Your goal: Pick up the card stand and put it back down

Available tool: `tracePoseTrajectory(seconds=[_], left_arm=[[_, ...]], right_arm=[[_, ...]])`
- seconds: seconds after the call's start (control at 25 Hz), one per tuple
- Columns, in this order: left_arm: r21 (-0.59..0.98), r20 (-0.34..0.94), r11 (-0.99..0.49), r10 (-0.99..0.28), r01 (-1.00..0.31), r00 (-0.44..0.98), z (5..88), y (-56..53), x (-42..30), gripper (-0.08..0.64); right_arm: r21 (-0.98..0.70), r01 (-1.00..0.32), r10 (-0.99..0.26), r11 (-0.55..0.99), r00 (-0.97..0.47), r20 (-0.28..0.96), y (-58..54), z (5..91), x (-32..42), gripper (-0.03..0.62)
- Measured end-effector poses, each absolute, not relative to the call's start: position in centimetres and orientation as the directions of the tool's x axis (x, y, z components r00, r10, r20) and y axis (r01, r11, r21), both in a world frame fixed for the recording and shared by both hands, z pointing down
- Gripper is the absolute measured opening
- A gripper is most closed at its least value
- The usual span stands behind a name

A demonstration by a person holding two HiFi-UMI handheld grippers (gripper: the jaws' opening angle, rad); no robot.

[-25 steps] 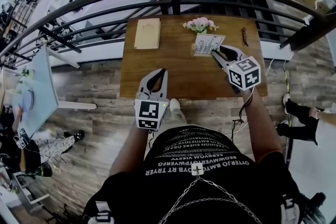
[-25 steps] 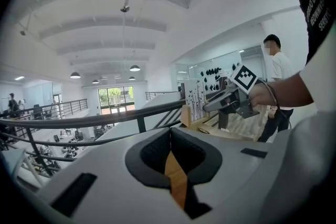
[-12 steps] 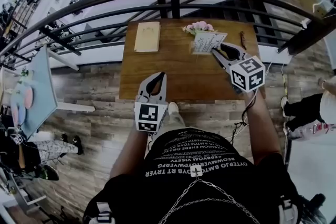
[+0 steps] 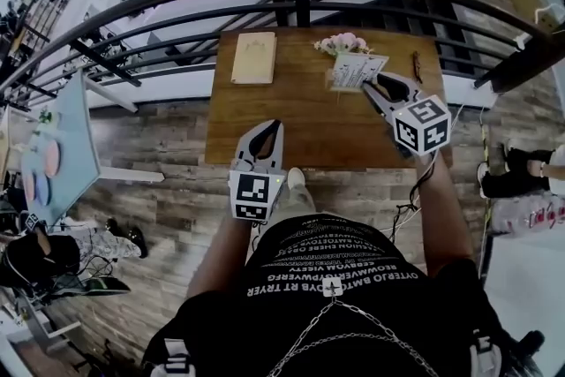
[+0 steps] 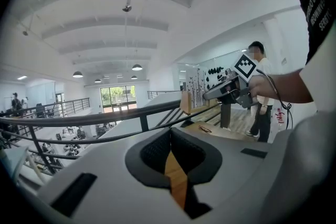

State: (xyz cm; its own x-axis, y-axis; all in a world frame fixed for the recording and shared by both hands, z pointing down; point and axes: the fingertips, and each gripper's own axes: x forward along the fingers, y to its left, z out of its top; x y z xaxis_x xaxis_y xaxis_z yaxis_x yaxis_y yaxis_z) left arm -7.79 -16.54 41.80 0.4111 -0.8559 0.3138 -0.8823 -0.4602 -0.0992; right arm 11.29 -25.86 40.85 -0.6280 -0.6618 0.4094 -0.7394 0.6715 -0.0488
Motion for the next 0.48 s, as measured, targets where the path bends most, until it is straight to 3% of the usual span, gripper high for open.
tracePoseTrajectory(seconds=[0.48], left_arm=[[-0.098, 0.343, -0.443, -0.855, -0.891, 0.388, 42.7, -20.5, -9.4, 0.028]], right_arm=[[-0.01, -0.738, -0.637, 0.675, -0.589, 0.497, -28.6, 48.1, 10.5, 0.127]])
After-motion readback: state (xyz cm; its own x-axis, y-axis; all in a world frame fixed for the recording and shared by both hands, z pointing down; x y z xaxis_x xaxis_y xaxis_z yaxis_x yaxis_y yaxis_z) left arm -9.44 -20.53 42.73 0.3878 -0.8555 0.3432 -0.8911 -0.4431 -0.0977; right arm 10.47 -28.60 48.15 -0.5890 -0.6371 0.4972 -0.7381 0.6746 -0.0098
